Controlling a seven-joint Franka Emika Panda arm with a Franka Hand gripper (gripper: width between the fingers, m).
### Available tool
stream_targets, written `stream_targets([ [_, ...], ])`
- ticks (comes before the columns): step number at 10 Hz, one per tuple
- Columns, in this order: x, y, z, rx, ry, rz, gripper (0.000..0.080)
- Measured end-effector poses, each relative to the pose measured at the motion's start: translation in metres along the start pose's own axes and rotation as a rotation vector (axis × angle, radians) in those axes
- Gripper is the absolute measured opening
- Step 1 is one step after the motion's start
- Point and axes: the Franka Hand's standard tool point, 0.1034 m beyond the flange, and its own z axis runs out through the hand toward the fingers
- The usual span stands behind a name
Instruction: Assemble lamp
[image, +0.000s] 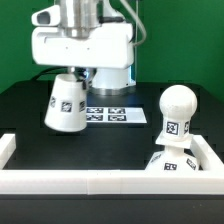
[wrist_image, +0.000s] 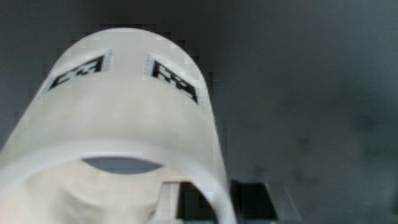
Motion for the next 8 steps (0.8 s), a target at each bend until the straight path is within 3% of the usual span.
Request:
stream_targets([
  [1, 0.001, -0.024, -0.017, 0.022, 0.01, 0.013, 0.0044],
  [4, 0.017, -0.065, -0.053, 0.072, 0.054, 0.058, 0.0044],
  [5, 0.022, -0.07, -0.059, 0.078, 0.063, 0.06, 0.0044],
  [8, 0.02, -0.068, -0.055, 0.073, 0.057, 0.062, 0.0044],
])
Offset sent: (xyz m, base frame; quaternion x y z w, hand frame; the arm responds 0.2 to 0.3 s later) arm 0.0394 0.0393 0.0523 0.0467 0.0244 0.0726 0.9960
